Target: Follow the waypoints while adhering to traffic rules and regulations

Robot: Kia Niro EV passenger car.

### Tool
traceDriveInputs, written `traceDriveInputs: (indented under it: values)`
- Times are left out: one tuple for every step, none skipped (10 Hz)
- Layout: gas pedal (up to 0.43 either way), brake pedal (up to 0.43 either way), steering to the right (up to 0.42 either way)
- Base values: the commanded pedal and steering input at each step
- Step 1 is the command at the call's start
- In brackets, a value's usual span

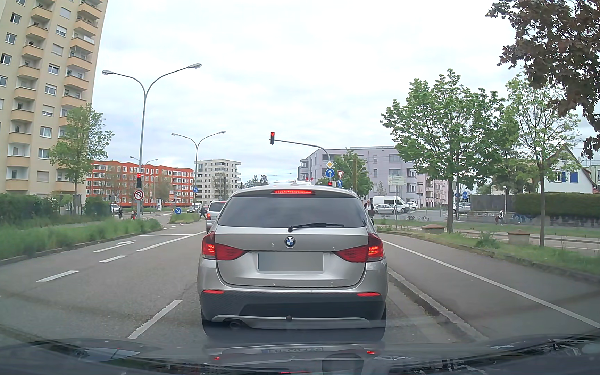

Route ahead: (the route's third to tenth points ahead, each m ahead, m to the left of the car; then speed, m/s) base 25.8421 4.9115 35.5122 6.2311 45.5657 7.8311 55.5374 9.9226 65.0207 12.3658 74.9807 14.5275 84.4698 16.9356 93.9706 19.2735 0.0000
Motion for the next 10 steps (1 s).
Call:
traceDriveInputs:
  values:
    - [0.0, 0.25, -0.01]
    - [0.0, 0.25, -0.01]
    - [0.0, 0.25, -0.01]
    - [0.0, 0.25, -0.01]
    - [0.0, 0.25, -0.01]
    - [0.0, 0.25, -0.01]
    - [0.0, 0.25, -0.01]
    - [0.0, 0.25, -0.009]
    - [0.0, 0.25, -0.01]
    - [0.0, 0.25, -0.01]
